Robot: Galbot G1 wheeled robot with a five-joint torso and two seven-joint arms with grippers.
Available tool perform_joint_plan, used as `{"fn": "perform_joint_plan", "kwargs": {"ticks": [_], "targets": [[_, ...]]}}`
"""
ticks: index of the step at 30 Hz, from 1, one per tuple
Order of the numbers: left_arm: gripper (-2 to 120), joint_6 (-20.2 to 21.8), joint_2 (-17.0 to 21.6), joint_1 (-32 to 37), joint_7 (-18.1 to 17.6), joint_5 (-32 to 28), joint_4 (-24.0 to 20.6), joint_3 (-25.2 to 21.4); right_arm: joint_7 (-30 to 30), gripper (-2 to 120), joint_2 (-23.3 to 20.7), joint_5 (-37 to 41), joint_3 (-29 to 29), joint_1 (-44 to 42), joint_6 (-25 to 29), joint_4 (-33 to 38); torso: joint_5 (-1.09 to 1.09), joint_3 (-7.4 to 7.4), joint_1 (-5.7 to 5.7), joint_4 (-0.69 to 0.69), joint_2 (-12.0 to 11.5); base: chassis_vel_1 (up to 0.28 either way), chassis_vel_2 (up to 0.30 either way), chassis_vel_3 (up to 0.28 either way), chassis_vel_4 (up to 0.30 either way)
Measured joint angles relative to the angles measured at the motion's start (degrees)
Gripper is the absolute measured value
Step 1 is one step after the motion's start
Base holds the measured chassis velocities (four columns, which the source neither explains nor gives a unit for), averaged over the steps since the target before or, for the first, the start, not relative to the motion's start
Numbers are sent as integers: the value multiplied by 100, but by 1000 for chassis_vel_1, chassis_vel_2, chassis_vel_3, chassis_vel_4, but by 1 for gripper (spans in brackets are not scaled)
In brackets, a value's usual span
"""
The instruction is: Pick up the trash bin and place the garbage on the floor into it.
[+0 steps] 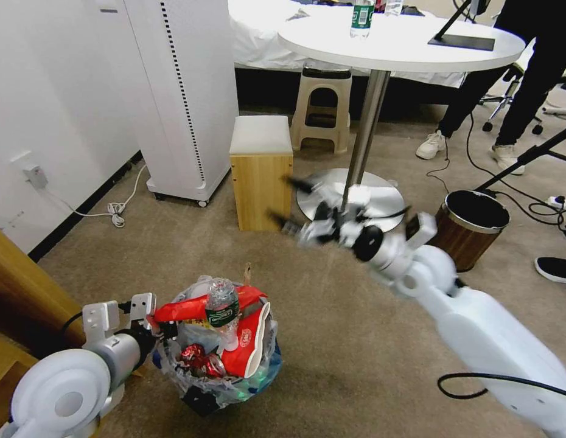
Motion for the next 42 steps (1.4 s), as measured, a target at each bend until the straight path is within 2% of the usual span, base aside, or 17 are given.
{"fn": "perform_joint_plan", "kwargs": {"ticks": [1,4,5,7,9,12,16,25,29,32,35,41,42], "targets": [[1,0,0,0,0,0,0,0,0,100,0,0,0,0,0,0,0,0,0,0,0,0,0,0,0],[1,12,-353,-36,-93,-58,86,-12,175,100,45,-250,696,-459,-85,30,0,0,0,1,0,0,0,0,0],[1,12,-353,-36,-93,-58,86,-12,175,100,45,-250,696,-459,-85,30,0,0,0,1,0,0,0,0,0],[1,54,-529,-71,-145,-40,235,20,145,100,108,-549,1169,-751,-87,20,-1,0,0,-2,0,0,0,0,0],[1,69,-562,-74,-154,-31,281,32,107,100,129,-611,1261,-821,-72,15,-1,0,0,-2,0,0,0,0,0],[1,97,-732,-112,-138,36,612,76,6,100,282,-825,1668,-1142,-46,24,-1,0,0,0,0,0,0,0,0],[1,90,-934,-207,49,73,910,99,-100,100,389,-984,1817,-1354,29,22,-2,0,0,0,0,0,0,0,0],[1,64,-1367,-322,228,73,1139,79,-261,100,442,-1121,1812,-1460,67,-37,-2,0,0,0,0,0,0,0,0],[1,55,-1434,-322,371,200,1203,83,-324,100,464,-1136,1793,-1460,74,-54,-2,0,0,0,0,0,0,0,0],[1,27,-1478,-335,759,437,1331,54,-479,100,500,-1150,1765,-1500,130,-67,-2,0,0,1,0,0,0,0,0],[1,19,-1499,-328,902,525,1340,47,-631,100,511,-1174,1766,-1548,184,-67,-1,0,1,0,0,0,0,0,0],[2,19,-1541,-281,953,683,1327,88,-819,100,506,-1205,1790,-1590,231,-63,-2,0,1,0,0,0,0,0,0],[7,17,-1546,-269,983,739,1332,102,-832,100,506,-1205,1790,-1592,242,-58,-2,0,1,0,0,0,0,0,0]]}}
